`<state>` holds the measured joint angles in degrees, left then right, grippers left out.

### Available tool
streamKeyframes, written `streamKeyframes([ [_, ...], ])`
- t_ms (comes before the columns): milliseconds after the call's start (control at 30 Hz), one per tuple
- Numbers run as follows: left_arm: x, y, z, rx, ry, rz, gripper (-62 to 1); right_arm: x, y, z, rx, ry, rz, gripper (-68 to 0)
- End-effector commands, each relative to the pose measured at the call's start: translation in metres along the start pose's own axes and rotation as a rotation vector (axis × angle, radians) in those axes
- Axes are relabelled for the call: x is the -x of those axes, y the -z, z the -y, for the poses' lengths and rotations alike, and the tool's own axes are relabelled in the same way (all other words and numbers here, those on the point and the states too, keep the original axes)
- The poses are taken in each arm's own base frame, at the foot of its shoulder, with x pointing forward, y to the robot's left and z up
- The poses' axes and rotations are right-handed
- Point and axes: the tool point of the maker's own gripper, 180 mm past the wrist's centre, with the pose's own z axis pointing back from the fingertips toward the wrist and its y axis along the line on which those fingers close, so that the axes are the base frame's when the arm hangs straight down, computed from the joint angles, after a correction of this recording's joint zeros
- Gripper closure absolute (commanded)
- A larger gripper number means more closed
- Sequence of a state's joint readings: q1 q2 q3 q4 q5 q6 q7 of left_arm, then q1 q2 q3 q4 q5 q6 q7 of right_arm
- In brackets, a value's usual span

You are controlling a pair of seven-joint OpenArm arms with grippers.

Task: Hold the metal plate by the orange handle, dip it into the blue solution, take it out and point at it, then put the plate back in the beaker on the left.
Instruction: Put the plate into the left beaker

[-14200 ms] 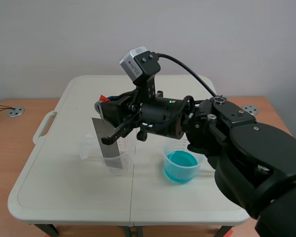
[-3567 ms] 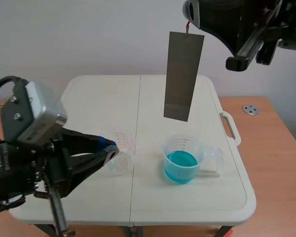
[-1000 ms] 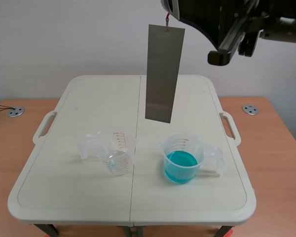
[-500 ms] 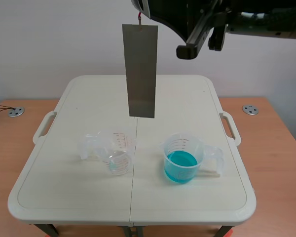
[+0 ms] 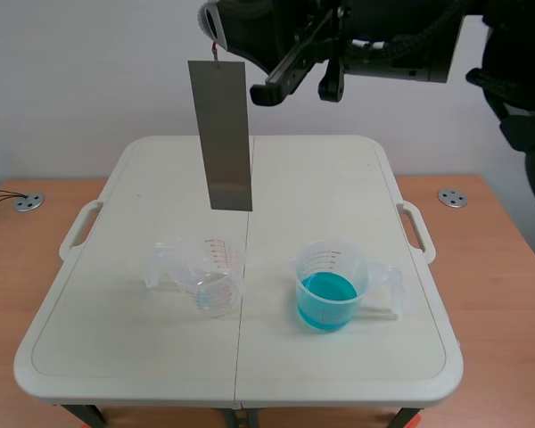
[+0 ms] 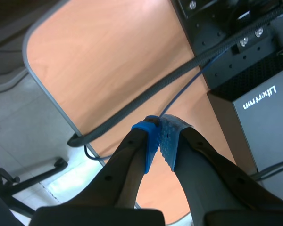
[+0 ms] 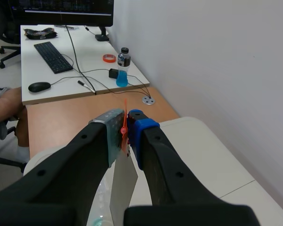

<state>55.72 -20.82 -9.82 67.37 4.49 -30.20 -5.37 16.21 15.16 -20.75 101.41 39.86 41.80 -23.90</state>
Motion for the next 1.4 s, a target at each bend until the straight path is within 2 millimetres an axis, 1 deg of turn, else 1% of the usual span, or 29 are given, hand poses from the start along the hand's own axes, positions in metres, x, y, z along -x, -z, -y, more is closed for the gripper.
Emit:
streamKeyframes([
  [0,0.0,-0.003,0.001,0.004,-0.006,0.006,-1.6,-0.011,0.005,0.002,-0.004,-0.014,0.032,-1.1],
  [367,0.003,-0.002,0.0,0.001,-0.009,-0.009,-1.6,0.015,0.034,-0.006,-0.044,0.036,-0.021,-1.1],
  [667,0.004,-0.002,0.0,0.001,-0.01,-0.012,-1.6,0.021,0.047,-0.01,-0.05,0.046,-0.034,-1.1],
  [833,0.004,-0.002,0.0,0.001,-0.01,-0.012,-1.7,0.027,0.055,-0.018,-0.074,0.037,-0.057,-1.1],
  [967,0.004,-0.002,0.0,0.001,-0.01,-0.012,-1.7,0.031,0.058,-0.023,-0.091,0.036,-0.069,-1.1],
  [1367,0.004,-0.002,0.0,0.001,-0.01,-0.012,-1.7,0.032,0.058,-0.023,-0.09,0.037,-0.073,-1.1],
])
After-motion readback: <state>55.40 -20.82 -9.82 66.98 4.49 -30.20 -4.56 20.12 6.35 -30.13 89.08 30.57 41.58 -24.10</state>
